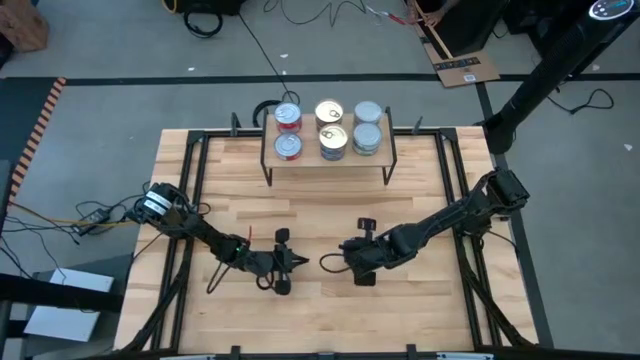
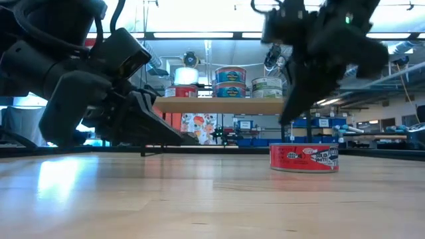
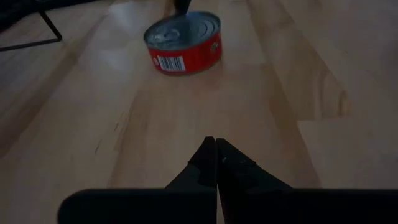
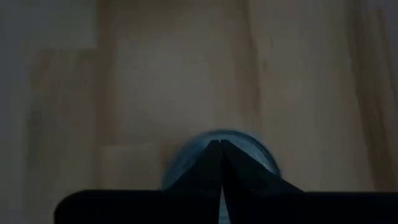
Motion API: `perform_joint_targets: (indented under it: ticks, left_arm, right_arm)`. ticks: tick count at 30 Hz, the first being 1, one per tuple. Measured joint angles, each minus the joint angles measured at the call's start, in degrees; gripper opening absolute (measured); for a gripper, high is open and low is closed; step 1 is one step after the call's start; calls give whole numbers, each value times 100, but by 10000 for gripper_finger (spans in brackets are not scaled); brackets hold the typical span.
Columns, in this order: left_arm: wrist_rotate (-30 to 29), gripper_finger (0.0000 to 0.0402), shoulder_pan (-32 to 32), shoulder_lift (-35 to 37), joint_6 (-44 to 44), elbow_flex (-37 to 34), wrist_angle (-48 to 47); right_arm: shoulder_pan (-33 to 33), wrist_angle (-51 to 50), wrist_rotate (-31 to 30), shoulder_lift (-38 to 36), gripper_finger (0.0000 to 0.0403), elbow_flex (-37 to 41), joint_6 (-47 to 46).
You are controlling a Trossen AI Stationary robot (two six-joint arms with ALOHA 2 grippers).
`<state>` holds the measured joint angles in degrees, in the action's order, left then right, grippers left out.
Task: Stack canned seafood by type on shelf
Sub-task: Stack the red tuna can on top of the red tuna can on the shelf
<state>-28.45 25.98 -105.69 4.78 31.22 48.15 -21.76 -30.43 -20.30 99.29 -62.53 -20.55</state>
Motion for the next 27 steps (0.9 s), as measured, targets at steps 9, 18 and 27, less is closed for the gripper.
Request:
perform_joint_targets:
  ticks: [9, 18, 27]
  left_arm:
    - [4, 1, 2, 0, 18, -4, -158]
    - [66, 1, 2, -35, 42, -8, -205]
    - [92, 1, 2, -307, 180, -2, -131]
  right_arm:
    - [-302, -105, 184, 31, 89, -89, -245]
    - [-332, -139, 80, 623, 96, -135, -334]
    - [-328, -246, -317, 721, 50, -137, -481]
